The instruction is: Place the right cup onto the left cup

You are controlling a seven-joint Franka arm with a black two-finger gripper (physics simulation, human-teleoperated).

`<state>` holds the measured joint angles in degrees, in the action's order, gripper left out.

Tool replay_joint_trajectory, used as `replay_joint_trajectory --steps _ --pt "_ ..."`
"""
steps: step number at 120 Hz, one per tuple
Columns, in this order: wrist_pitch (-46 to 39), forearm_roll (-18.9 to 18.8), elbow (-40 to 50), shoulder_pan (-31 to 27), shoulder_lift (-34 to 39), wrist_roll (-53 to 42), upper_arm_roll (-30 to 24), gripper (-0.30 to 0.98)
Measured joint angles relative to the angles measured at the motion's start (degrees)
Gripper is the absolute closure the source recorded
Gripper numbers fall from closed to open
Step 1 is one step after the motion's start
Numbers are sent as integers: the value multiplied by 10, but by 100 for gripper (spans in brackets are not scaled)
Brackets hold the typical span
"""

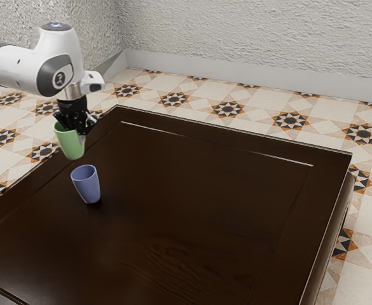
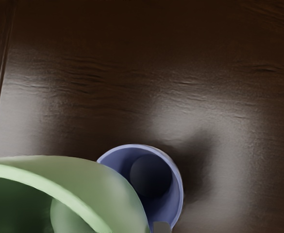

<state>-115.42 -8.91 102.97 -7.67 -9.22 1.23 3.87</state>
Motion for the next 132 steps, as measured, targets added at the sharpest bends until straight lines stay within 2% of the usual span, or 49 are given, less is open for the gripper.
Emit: replay_joint_trajectory --steps 67,132 --pt "-32 17 49 1 -3 17 -15 78" --pt "-44 13 46 -2 -13 24 -4 78"
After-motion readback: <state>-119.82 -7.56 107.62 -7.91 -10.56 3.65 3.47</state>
